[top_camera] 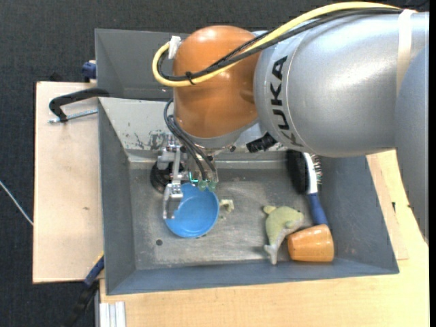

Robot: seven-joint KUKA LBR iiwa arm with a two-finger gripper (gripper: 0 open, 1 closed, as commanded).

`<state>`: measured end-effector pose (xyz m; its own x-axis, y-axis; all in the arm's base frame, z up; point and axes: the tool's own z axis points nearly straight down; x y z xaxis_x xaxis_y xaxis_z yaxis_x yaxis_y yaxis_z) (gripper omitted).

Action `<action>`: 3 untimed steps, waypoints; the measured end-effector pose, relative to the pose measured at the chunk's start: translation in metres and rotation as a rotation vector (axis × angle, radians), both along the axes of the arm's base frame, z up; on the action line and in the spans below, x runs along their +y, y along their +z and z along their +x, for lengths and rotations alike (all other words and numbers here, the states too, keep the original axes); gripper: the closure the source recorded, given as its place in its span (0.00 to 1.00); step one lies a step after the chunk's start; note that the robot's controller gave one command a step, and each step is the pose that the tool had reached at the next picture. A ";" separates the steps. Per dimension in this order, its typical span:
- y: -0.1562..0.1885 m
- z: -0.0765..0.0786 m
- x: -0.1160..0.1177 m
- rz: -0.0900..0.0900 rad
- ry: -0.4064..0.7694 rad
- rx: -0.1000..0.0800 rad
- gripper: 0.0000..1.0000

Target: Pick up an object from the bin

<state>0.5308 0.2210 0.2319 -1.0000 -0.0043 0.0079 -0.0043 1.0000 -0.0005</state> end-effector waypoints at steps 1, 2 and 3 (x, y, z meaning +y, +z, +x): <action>-0.087 -0.001 -0.057 -0.003 -0.233 -0.002 0.00; -0.141 0.037 -0.029 0.006 -0.495 -0.017 0.00; -0.142 0.037 -0.029 0.008 -0.498 -0.019 1.00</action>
Offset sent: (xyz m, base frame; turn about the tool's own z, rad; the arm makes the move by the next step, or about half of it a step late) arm -0.0003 -0.0557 -0.0848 0.2320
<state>0.5683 0.1916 0.0896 -0.8806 0.4738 -0.0085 0.4737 0.8806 0.0117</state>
